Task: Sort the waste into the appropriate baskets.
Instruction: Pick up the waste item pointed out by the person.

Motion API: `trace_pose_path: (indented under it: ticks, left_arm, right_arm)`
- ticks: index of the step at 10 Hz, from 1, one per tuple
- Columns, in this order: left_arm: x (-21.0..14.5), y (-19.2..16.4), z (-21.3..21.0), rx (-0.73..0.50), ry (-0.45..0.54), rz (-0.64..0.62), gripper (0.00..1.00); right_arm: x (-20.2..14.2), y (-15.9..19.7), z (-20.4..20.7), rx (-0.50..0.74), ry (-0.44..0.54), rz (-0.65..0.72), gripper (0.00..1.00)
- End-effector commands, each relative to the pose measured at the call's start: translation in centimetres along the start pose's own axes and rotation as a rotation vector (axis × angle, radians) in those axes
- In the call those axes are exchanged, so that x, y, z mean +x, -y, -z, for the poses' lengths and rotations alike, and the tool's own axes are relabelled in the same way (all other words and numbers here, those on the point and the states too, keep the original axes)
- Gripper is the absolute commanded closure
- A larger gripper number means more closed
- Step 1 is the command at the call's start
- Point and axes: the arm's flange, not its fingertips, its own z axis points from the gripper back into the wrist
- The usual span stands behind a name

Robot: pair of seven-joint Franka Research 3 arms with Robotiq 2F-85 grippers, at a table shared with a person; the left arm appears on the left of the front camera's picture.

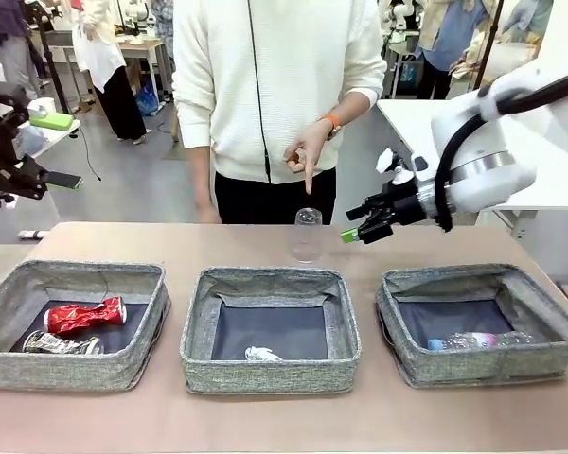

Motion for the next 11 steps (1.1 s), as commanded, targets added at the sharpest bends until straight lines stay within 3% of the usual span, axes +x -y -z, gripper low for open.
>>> trace_pose_path:
  ticks: [1,5,11]
  left_arm:
    - [0.0,0.2,0.0,-0.021,0.007,0.02,0.0]
    - [0.0,0.2,0.0,-0.021,0.007,0.02,0.0]
    - [0.0,0.2,0.0,-0.021,0.007,0.02,0.0]
  right_arm:
    - [0.4,2.7,2.6,-0.059,-0.006,0.036,0.0]
    - [-0.2,5.1,7.0,-0.02,0.034,0.044,0.0]
    - [-0.8,4.7,12.4,0.07,0.068,0.066,0.0]
